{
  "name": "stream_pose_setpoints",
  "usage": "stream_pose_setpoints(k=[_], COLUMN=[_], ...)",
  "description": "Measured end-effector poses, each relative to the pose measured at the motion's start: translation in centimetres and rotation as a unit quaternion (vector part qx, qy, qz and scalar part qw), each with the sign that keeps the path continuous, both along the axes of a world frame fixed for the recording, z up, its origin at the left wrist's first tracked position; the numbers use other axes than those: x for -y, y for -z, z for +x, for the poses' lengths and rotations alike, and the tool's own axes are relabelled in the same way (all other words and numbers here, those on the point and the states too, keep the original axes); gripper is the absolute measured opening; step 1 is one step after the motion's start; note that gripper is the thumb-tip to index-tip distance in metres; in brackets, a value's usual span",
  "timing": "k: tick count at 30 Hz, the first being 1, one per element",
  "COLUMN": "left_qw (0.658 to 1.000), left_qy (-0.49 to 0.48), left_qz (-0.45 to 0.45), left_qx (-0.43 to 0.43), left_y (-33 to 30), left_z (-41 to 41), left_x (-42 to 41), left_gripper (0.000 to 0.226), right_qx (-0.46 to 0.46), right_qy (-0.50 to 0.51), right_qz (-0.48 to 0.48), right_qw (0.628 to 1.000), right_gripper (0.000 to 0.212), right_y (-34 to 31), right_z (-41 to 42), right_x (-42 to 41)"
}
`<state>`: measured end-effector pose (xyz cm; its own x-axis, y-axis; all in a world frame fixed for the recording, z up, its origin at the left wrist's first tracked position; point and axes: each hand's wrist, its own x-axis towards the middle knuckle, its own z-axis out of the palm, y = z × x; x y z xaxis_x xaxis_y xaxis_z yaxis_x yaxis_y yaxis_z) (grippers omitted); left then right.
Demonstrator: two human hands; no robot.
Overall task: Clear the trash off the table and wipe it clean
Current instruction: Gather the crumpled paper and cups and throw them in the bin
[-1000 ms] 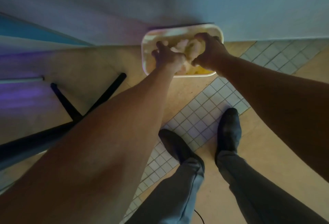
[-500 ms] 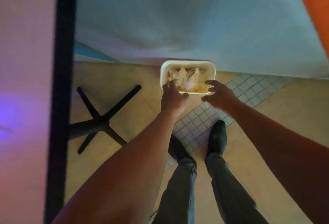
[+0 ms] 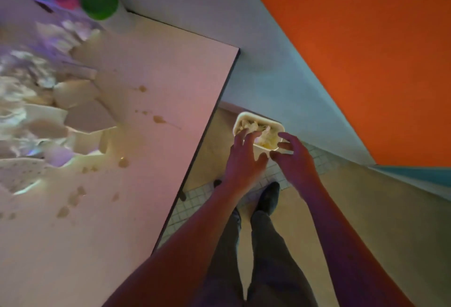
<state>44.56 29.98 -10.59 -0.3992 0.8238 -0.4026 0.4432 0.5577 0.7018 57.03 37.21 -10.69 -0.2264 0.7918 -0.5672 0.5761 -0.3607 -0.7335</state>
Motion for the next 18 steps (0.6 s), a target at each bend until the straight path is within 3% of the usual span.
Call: stream_pose_setpoints(k=[9, 18], left_qw=[0.994, 0.974], left_qy=[-0.073, -0.184], left_qz=[0.067, 0.065], left_qx=[-0.048, -0.114], left_y=[-8.4, -11.0], left_z=[-6.8, -13.4], left_x=[8.6, 17.2], left_gripper=[0.062, 0.051], right_qx=[-0.015, -0.023], right_qy=[-0.090, -0.232], right_qz=[0.044, 0.091], right_qw=[0.995, 0.968], right_gripper=[0.043, 0.039], right_y=[-8.1, -11.8], right_z=[-5.0, -13.4], right_x=[3.1, 5.9])
